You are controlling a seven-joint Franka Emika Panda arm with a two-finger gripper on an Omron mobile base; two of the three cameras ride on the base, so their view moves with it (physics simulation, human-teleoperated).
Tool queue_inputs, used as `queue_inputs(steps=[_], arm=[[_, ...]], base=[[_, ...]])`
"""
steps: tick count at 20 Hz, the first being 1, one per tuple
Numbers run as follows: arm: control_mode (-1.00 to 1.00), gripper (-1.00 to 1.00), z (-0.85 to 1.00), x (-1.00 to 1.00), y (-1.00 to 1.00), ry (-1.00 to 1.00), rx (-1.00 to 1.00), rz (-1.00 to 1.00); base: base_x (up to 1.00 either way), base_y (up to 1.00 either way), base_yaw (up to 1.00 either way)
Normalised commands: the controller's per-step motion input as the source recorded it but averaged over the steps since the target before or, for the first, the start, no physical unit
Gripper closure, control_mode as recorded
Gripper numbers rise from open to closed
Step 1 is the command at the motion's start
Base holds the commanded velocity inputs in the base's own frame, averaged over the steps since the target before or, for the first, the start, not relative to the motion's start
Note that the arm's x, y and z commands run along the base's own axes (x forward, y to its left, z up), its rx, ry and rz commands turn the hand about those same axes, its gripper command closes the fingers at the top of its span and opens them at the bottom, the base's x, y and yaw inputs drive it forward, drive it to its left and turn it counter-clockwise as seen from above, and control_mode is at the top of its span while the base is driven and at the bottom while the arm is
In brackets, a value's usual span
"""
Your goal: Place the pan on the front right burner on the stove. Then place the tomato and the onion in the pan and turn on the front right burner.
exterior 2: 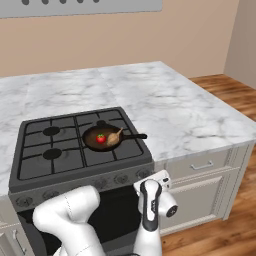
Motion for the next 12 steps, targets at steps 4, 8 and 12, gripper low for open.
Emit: queue_inputs(steps=[4, 8, 12], arm=[[-1.00, -1.00, -0.01, 0.25, 0.10, 0.00, 0.00, -0.05], [-1.00, 1.00, -0.02, 0.20, 0.22, 0.00, 0.00, -0.05], [-1.00, 1.00, -0.02, 0.02, 0.14, 0.00, 0.00, -0.07]], base=[[0.00, 0.00, 0.00], [0.00, 0.00, 0.00], [0.00, 0.00, 0.00]])
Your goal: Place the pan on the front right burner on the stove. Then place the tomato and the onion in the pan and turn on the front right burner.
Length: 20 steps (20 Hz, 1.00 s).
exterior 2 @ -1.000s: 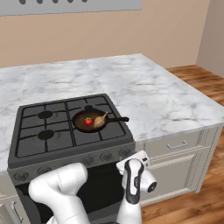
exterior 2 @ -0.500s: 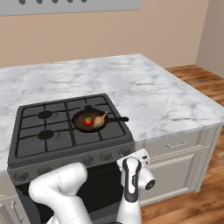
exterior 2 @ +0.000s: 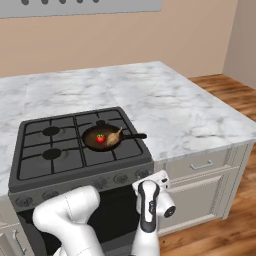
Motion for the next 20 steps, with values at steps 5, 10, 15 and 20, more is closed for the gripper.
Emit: queue_inputs(steps=[5, 10, 15, 20], arm=[[-1.00, 1.00, 0.00, 0.00, 0.31, 0.00, 0.00, -0.11], [-1.00, 1.00, 0.00, 0.01, 0.22, 0.00, 0.00, -0.10], [-1.00, 1.00, 0.00, 0.21, 0.00, -0.14, 0.00, 0.00], [-1.00, 1.00, -0.04, 0.26, 0.00, -0.36, 0.00, 0.14]], base=[[0.00, 0.00, 0.00], [0.00, 0.00, 0.00], [0.00, 0.00, 0.00], [0.00, 0.00, 0.00]])
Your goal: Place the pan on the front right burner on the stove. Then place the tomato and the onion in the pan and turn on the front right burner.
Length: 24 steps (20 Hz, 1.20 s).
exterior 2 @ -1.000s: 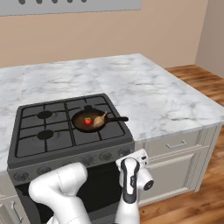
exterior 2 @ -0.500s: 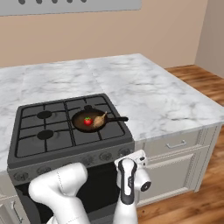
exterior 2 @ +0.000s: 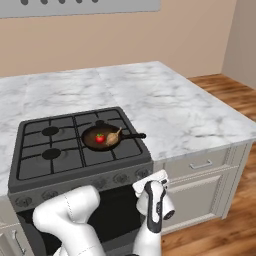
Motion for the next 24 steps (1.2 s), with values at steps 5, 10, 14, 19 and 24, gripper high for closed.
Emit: queue_inputs(steps=[5, 10, 14, 19, 24], arm=[[-1.00, 1.00, -0.01, 0.10, 0.00, -0.44, 0.00, 0.17], [-1.00, 1.00, -0.01, 0.00, 0.00, -0.44, -0.02, 0.17], [-1.00, 1.00, 0.00, 0.01, 0.00, -0.25, -0.09, 0.23], [-1.00, 1.00, 0.00, 0.06, 0.03, -0.09, -0.21, 0.25], [-1.00, 1.00, 0.00, 0.06, 0.01, -0.22, -0.22, 0.27]], base=[[0.00, 0.00, 0.00], [0.00, 0.00, 0.00], [0.00, 0.00, 0.00], [0.00, 0.00, 0.00], [0.00, 0.00, 0.00]])
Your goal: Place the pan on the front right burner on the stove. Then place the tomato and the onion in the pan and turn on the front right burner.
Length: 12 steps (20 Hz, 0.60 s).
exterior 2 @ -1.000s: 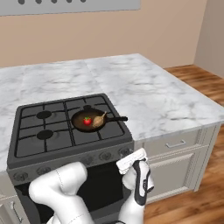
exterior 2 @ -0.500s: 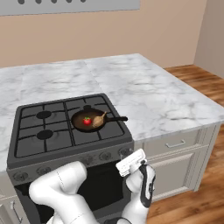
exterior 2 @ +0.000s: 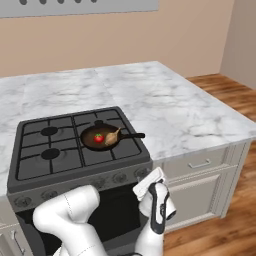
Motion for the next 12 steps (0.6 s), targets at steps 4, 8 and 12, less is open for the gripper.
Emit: queue_inputs(steps=[4, 8, 12], arm=[[-1.00, 1.00, -0.01, 0.02, 0.00, -0.31, -0.23, 0.29], [-1.00, 1.00, 0.00, 0.00, 0.00, -0.39, -0.19, 0.27], [-1.00, 1.00, 0.00, 0.00, 0.00, -0.46, -0.17, 0.28]], base=[[0.00, 0.00, 0.00], [0.00, 0.00, 0.00], [0.00, 0.00, 0.00]])
